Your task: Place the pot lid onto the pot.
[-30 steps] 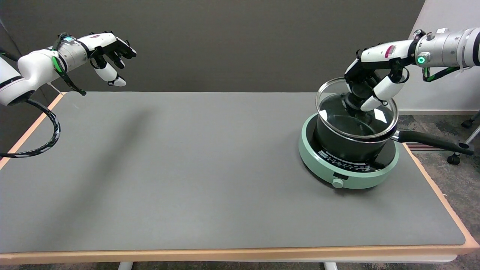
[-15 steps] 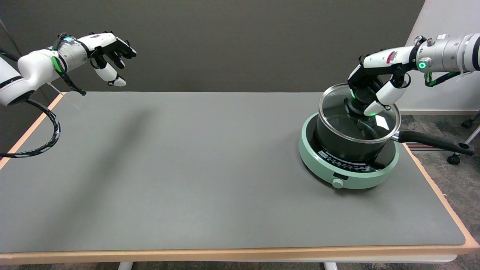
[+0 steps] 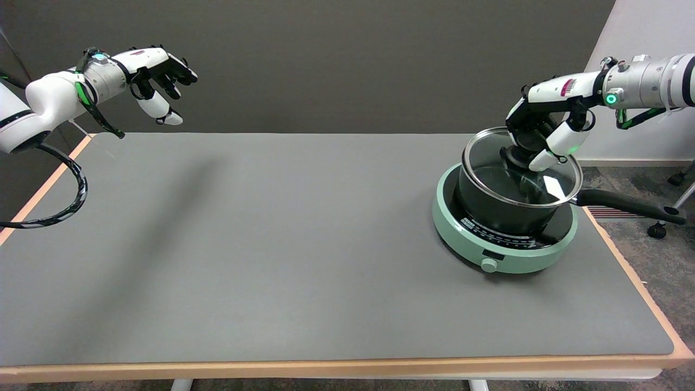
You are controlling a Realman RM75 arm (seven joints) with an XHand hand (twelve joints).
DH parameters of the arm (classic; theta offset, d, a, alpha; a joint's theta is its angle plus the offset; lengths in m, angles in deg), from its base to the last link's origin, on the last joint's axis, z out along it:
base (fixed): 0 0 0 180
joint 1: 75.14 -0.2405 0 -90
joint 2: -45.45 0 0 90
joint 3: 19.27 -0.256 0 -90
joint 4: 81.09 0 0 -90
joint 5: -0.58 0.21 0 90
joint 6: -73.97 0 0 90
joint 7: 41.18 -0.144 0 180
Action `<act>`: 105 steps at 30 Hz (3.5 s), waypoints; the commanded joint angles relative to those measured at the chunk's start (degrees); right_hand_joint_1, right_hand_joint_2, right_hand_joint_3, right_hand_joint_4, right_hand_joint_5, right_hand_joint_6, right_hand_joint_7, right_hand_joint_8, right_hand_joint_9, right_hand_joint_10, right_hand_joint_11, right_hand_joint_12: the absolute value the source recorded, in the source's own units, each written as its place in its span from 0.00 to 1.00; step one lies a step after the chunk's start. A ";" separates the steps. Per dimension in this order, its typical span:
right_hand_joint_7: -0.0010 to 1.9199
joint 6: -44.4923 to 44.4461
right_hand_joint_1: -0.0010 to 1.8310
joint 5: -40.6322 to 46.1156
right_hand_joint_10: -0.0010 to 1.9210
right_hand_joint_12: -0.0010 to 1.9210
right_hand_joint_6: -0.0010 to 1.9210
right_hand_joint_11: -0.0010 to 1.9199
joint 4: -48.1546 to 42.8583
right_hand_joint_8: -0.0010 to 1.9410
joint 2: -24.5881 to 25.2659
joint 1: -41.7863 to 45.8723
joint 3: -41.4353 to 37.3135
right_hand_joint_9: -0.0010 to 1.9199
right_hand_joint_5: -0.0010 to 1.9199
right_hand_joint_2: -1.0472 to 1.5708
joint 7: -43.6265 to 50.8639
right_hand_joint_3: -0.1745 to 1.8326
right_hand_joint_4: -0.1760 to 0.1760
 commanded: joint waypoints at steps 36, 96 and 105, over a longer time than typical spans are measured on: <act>0.49 -1.10 0.65 -0.69 0.72 0.85 0.70 0.33 1.81 0.62 1.99 0.00 -0.78 0.45 0.38 0.80 0.07 0.23 0.38; 0.39 -0.17 0.60 -5.43 0.33 0.70 0.18 0.19 2.60 0.14 3.80 -0.42 -5.33 0.38 0.34 0.64 0.07 0.55 0.80; 0.34 0.07 0.60 -10.26 0.28 0.68 0.13 0.22 1.65 0.11 5.77 -9.50 -6.86 0.35 0.28 0.61 0.07 0.59 0.74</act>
